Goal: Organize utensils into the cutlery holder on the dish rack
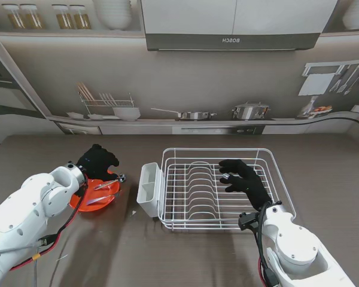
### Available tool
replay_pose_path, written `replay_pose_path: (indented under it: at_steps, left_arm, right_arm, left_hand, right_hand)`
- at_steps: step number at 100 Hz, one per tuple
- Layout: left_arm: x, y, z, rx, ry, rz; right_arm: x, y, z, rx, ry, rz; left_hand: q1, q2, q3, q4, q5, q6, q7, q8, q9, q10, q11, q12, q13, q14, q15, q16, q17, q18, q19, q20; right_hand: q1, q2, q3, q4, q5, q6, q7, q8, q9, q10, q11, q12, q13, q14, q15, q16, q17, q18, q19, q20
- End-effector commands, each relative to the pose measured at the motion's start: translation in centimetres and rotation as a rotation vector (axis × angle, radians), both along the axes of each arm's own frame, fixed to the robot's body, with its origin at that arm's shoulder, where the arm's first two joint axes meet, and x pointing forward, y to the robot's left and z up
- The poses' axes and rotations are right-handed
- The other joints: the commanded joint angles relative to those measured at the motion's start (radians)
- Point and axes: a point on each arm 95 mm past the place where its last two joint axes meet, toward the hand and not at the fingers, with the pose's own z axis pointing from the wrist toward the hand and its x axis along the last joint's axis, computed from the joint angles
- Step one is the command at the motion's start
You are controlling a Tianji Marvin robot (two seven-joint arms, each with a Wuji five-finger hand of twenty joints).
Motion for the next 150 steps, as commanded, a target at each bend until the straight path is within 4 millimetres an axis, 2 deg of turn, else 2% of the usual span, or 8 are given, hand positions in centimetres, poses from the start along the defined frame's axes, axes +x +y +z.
replay_pose_path:
  at_steps: [1, 73, 130, 150]
  left_arm:
    - [0.2, -0.2, -0.1, 0.000, 0.013, 0.000]
    - [1.3, -1.1, -1.4, 0.004, 0.063, -0.035]
    - [1.6, -1.3, -2.1, 0.008, 0.086, -0.040]
    - [1.6, -1.2, -2.2, -0.003, 0.091, -0.031]
  right_arm:
    - [-0.2, 0.3, -0.1, 0.018, 0.010, 0.013]
    - [-0.2, 0.2, 0.1, 0.036, 0.011, 0.002]
    - [-0.2, 0.1, 0.1, 0.041, 0.012, -0.002]
    - [-0.2, 0.2, 0.0, 0.041, 0.015, -0.001]
  left_hand:
    - [-0.007, -0.012, 0.025, -0.018, -0.016, 0.003, -0.006, -0.006, -0.032, 0.012, -0.007, -0.012, -0.019, -0.007, -0.014, -0.007, -0.021, 0.011, 0.008, -0.012]
    - [-0.003, 0.006, 0.003, -0.013, -0.012, 0.008, -0.004, -0.005, -0.035, 0.014, -0.008, -0.013, -0.025, -0.007, -0.016, -0.007, -0.025, 0.010, 0.006, -0.014]
    - [0.024, 0.025, 0.006, -0.010, 0.055, -0.002, 0.039, 0.017, -0.017, 0.008, -0.001, -0.010, -0.009, -0.007, -0.009, -0.005, -0.018, 0.012, 0.009, -0.012]
    - [0.066, 0.071, 0.009, -0.006, 0.071, -0.001, 0.049, 0.024, -0.009, 0.005, 0.004, -0.007, -0.004, -0.008, -0.005, -0.004, -0.016, 0.011, 0.013, -0.011]
  right_hand:
    - [-0.033, 0.015, -0.001, 0.003, 0.017, -0.005, 0.001, -0.012, 0.024, 0.004, -0.008, -0.007, 0.028, 0.007, 0.005, 0.016, 0.006, 0.017, -0.007, 0.009]
    - [-0.038, 0.025, -0.003, 0.004, 0.020, -0.004, -0.001, -0.013, 0.031, 0.009, -0.011, -0.006, 0.032, 0.007, 0.005, 0.017, 0.007, 0.018, -0.005, 0.007]
    - [-0.042, 0.034, -0.006, 0.004, 0.021, -0.004, -0.002, -0.014, 0.032, 0.009, -0.011, -0.006, 0.034, 0.010, 0.006, 0.017, 0.009, 0.019, -0.004, 0.006]
    - [-0.042, 0.041, -0.004, 0.005, 0.022, -0.001, -0.003, -0.014, 0.032, 0.009, -0.011, -0.006, 0.034, 0.009, 0.005, 0.017, 0.008, 0.019, -0.004, 0.006]
